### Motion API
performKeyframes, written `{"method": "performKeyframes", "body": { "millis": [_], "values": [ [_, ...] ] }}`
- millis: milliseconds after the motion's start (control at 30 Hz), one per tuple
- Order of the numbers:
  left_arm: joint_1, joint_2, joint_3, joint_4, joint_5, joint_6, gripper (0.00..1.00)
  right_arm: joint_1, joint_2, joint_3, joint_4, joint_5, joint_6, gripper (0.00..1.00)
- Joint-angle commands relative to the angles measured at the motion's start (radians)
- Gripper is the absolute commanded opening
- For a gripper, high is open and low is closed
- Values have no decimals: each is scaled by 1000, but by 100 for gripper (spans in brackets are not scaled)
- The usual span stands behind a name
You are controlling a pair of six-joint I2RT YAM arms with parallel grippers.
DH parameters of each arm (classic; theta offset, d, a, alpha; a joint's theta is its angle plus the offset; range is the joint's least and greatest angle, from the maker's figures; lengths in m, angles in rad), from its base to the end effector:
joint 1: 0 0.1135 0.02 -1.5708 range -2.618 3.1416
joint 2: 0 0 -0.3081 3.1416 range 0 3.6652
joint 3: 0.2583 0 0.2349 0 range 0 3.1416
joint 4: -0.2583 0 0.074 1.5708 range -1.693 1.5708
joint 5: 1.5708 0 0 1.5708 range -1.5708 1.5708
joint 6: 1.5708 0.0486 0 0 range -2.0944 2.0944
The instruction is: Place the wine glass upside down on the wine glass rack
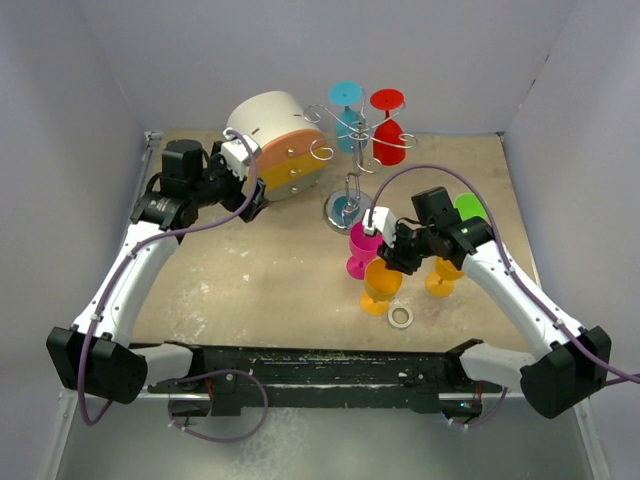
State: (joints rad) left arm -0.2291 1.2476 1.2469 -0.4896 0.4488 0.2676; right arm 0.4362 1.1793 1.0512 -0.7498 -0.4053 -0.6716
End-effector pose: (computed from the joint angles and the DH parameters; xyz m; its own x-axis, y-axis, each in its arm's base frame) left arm 0.2418 -0.0780 0.4100 -0.2896 0.3122 -0.9048 0.6781 0.7341 0.0362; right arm 0.1833 0.1066 0.3375 -0.1623 -0.7065 -0.6888 -0.9166 0.3665 -0.1600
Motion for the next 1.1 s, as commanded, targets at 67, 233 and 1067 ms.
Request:
{"method": "performKeyframes", "body": {
  "millis": [67, 233, 1067],
  "values": [
    [16, -38, -10, 51, -5, -6, 99, 9, 40, -3, -24, -4, 8, 25],
    [16, -48, -23, 56, -22, 11, 100, 16, 49, 18, -51, -54, 1, 5],
    [75, -49, 8, 88, 191, -201, 99, 95, -7, 481, 64, -363, 179, 0]
  ]
}}
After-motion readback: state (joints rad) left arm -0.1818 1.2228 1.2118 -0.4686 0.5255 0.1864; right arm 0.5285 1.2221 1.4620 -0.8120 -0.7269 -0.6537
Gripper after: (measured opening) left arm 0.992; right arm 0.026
